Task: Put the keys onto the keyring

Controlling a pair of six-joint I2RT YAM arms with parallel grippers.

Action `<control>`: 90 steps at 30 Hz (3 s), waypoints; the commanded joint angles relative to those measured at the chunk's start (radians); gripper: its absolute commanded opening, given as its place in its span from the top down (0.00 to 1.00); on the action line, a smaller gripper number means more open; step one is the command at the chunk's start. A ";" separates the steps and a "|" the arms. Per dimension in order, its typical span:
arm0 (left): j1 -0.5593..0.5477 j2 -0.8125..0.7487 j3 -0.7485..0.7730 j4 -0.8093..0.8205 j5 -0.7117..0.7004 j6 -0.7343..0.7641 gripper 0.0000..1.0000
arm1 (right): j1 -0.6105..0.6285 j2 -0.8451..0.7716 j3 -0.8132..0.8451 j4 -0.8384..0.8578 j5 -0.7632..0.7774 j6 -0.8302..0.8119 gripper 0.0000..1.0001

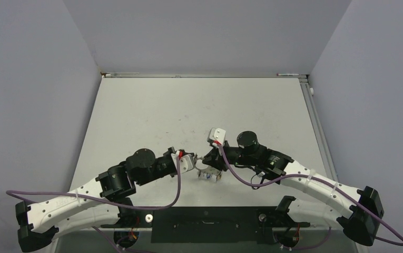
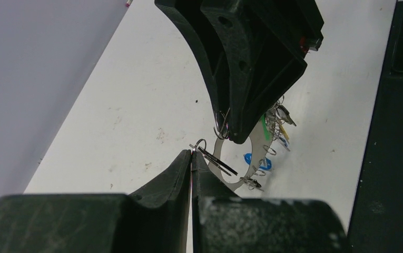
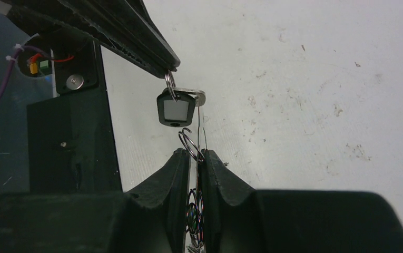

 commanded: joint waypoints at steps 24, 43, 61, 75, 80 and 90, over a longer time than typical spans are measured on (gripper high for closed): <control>0.012 0.003 -0.012 0.016 0.101 -0.036 1.00 | 0.071 0.019 0.091 0.031 0.013 -0.042 0.95; 0.012 -0.002 -0.020 0.022 0.119 -0.034 1.00 | 0.044 0.023 0.096 0.021 0.017 -0.016 0.95; 0.012 0.015 -0.019 0.024 0.036 -0.022 1.00 | 0.029 0.051 0.135 -0.005 -0.061 0.041 0.95; 0.011 0.008 -0.026 0.031 0.031 -0.022 1.00 | 0.018 0.013 0.113 0.037 -0.023 0.055 0.95; 0.012 0.003 -0.029 0.035 0.038 -0.022 1.00 | 0.012 -0.001 0.108 0.055 0.003 0.055 0.95; 0.012 -0.007 -0.031 0.046 -0.019 -0.020 1.00 | 0.006 -0.004 0.110 0.041 -0.054 0.083 0.95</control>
